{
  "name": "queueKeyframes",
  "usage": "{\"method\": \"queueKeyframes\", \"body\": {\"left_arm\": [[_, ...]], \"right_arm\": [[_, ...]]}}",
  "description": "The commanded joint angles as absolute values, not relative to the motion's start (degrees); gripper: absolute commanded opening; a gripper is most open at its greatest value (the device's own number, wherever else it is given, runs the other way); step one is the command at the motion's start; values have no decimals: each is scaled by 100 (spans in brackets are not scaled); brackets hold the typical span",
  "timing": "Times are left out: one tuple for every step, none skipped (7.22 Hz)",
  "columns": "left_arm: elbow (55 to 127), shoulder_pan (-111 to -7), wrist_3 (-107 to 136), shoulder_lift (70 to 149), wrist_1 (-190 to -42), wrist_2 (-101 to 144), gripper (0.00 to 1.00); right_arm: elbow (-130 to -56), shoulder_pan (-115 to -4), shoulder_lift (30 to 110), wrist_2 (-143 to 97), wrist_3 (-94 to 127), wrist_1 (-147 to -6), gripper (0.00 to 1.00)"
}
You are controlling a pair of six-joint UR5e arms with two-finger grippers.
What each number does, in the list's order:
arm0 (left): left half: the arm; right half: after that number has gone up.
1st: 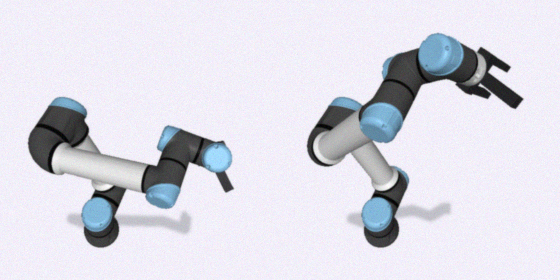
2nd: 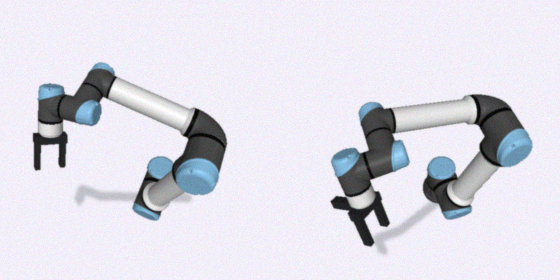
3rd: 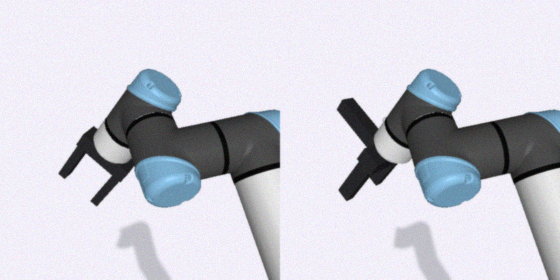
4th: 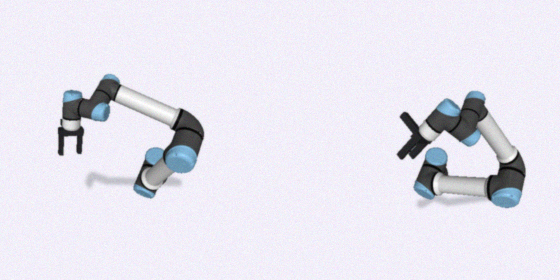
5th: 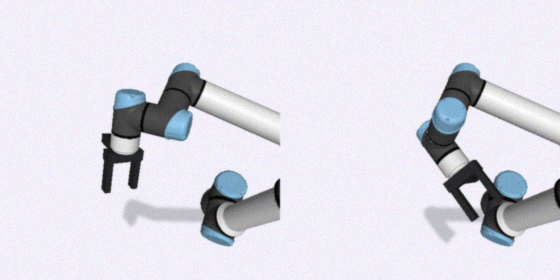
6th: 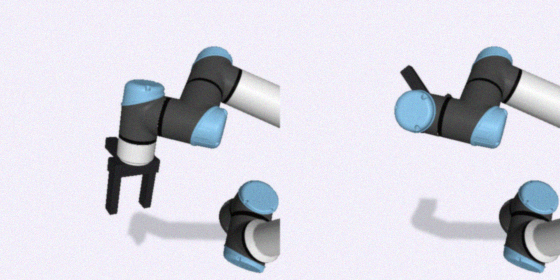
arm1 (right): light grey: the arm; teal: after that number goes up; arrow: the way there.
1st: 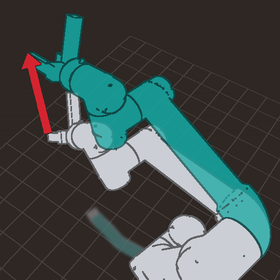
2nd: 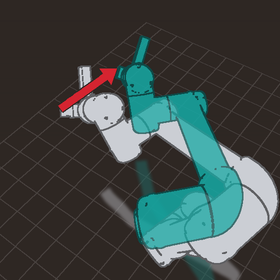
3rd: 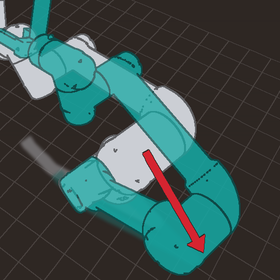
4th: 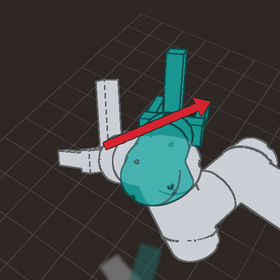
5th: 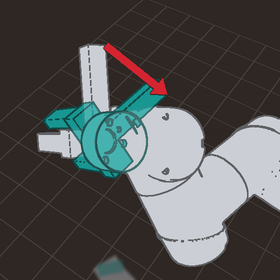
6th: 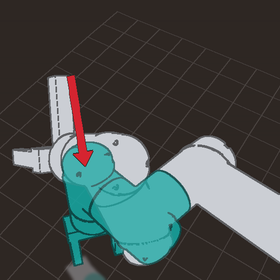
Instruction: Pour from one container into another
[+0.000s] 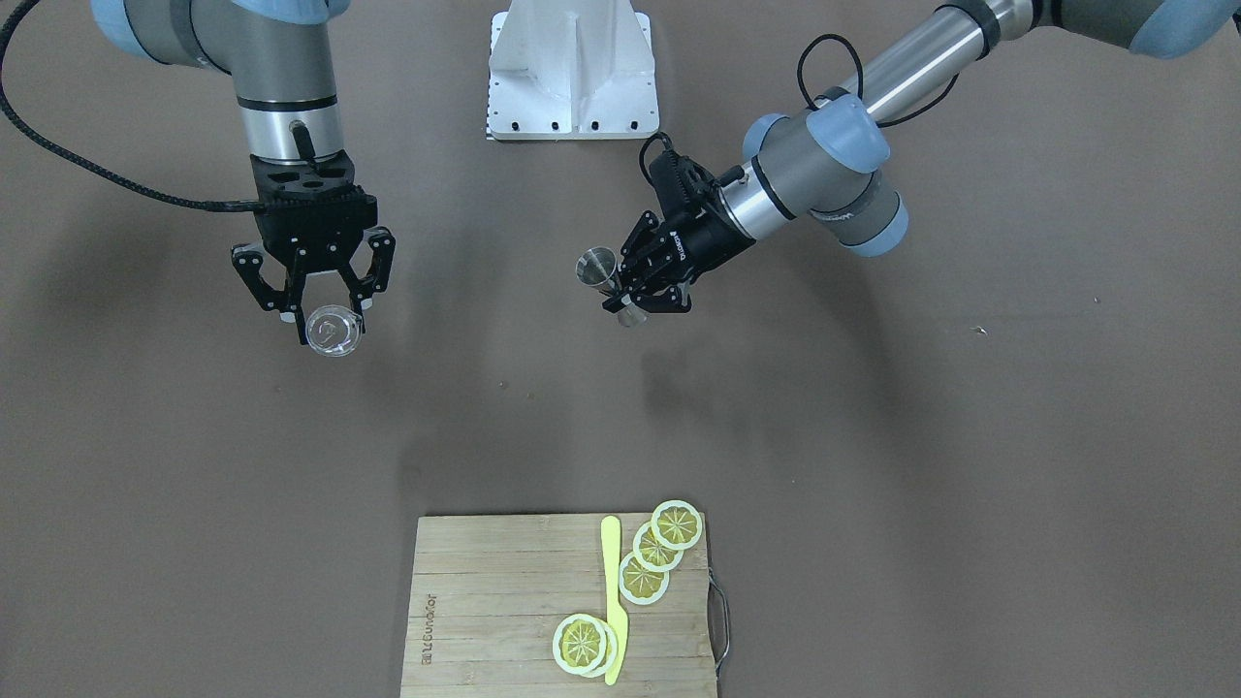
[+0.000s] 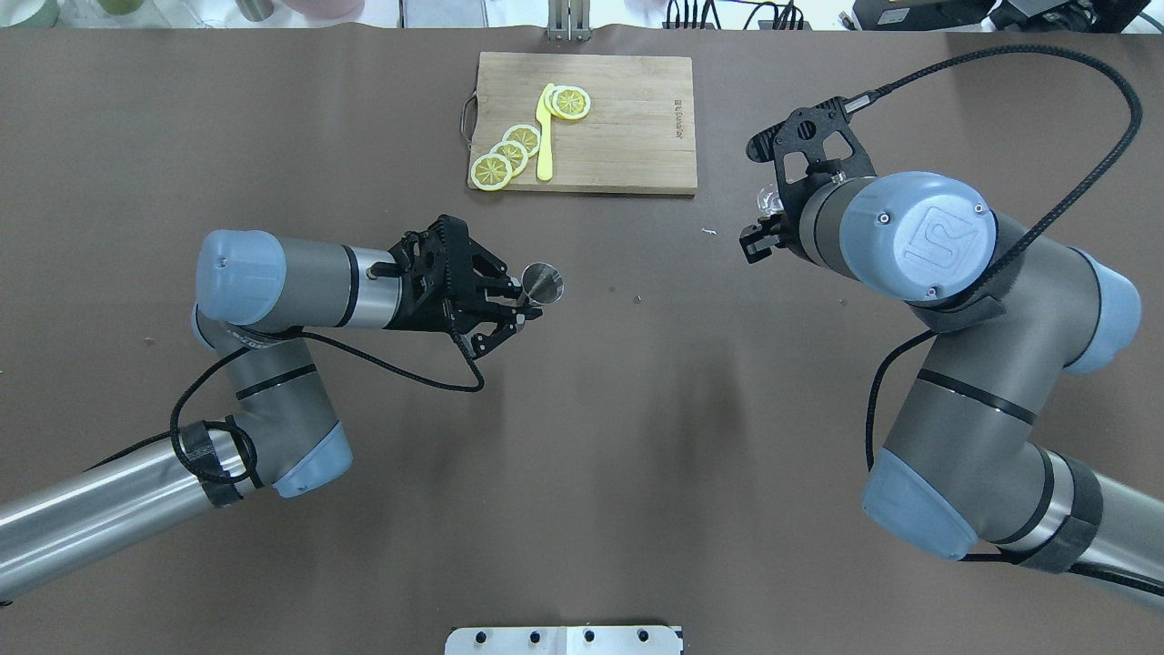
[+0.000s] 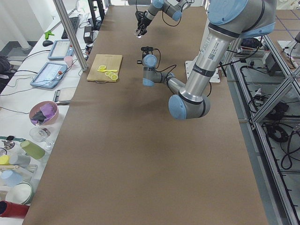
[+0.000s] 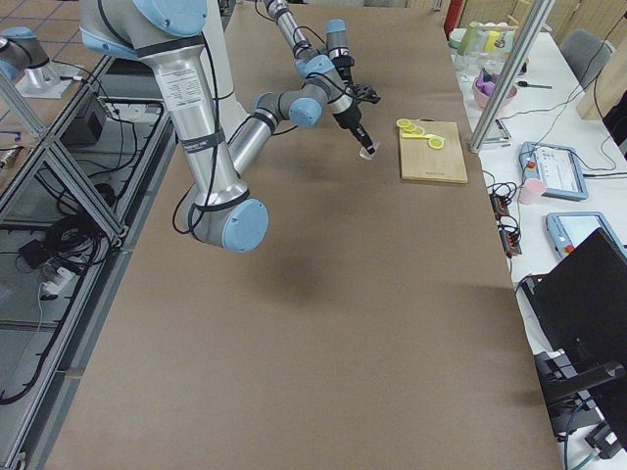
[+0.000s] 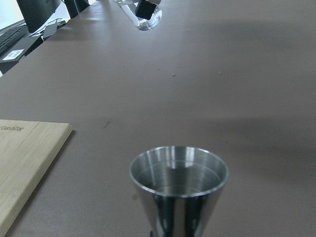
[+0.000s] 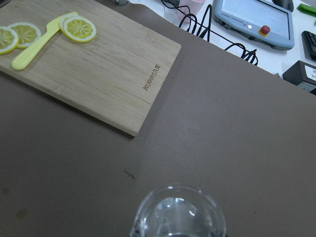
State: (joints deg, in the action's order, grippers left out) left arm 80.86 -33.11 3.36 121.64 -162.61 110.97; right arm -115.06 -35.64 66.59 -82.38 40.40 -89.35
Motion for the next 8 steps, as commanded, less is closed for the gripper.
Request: {"method": "queueKeyframes", "body": {"left_arm": [[8086,-3305,343,12147,-16277,11101,0],[8086,-3296,334,12146,-16277,11101,0],[8086,-3296,334,12146,-16277,11101,0],[8086,-3296,334,12146,-16269,11092,0],[8077,-3296,334,12155,-16269,11074,0],[8077,-3296,334,12155,-16260,11005,0],[8051,-3296,334,12173,-16260,10952,0],[8042,-3287,334,12216,-16234,10838,0]], "right_arm": [[-11828,-3490,6295,-8235,4208,-9907,0],[-11856,-3472,6049,-8227,4323,-10279,0],[-11839,-3393,5986,-8209,4316,-10344,0],[-11821,-3184,5872,-8113,4307,-10362,0],[-11873,-2999,5828,-7799,4254,-10475,0],[-11909,-2788,5749,-7674,4245,-10581,0],[-11979,-2569,5792,-7412,4236,-10608,0],[-11962,-2210,5801,-6931,4184,-10626,0]]}}
